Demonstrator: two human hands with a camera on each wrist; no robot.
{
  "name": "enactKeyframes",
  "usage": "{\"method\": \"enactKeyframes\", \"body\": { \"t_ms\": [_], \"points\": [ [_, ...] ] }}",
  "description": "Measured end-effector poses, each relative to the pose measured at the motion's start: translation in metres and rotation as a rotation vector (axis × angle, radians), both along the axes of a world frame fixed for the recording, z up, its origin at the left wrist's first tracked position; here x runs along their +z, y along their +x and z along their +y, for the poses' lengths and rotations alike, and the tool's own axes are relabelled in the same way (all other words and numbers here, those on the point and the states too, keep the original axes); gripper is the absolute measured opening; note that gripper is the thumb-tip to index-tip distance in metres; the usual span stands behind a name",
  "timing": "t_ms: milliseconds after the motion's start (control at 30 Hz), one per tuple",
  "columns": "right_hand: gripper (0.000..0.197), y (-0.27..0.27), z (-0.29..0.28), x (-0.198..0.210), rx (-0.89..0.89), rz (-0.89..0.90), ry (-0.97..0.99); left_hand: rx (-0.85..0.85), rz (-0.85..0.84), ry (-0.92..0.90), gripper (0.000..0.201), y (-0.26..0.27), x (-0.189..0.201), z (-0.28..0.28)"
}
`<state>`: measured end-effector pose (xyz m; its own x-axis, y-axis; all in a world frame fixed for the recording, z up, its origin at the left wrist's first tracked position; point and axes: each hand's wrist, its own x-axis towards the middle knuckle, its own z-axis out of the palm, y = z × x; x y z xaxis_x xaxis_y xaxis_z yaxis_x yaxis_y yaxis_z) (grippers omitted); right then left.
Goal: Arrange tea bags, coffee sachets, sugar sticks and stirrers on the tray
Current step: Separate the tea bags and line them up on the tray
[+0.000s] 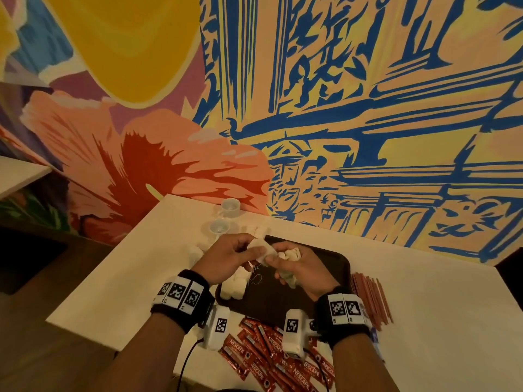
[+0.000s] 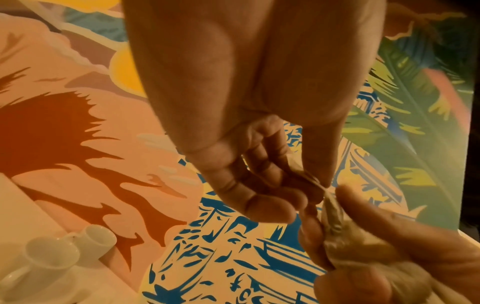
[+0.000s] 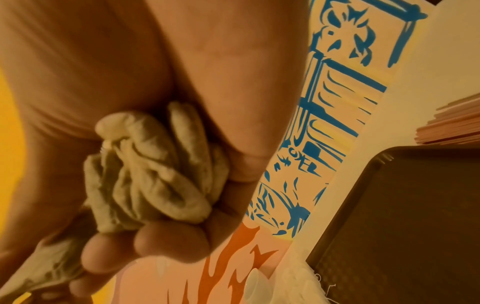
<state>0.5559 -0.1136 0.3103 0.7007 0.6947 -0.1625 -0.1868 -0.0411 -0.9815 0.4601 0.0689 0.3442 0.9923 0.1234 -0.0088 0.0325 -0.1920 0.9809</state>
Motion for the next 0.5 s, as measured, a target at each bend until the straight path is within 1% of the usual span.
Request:
{"method": "enactKeyframes", "body": {
  "t_ms": [33,133,233,333,433,500],
  "points": [
    [0.035,0.000,0.004,0.001,0.006,-0.022,-0.018,-0.015,-0.001,0.032,0.017,0.002,0.000,0.004],
    [0.033,0.002,0.016,0.001,-0.008,-0.095,-0.045,-0.037,0.004,0.104,0.010,0.006,-0.002,0.017],
    [0.030,0.006,0.028,-0.004,-0.021,-0.112,-0.055,-0.029,0.023,0.109,0.019,0.010,-0.006,0.030],
    [0.031,0.009,0.038,-0.008,-0.013,-0.120,-0.081,-0.044,0.045,0.102,0.016,0.014,-0.012,0.043],
    [0.038,0.010,0.046,-0.013,-0.044,-0.090,-0.119,-0.065,0.066,0.109,0.011,0.018,-0.018,0.055],
    [0.042,0.010,0.049,-0.017,-0.055,-0.073,-0.160,-0.081,0.068,0.131,0.012,0.022,-0.021,0.061]
  ]
}}
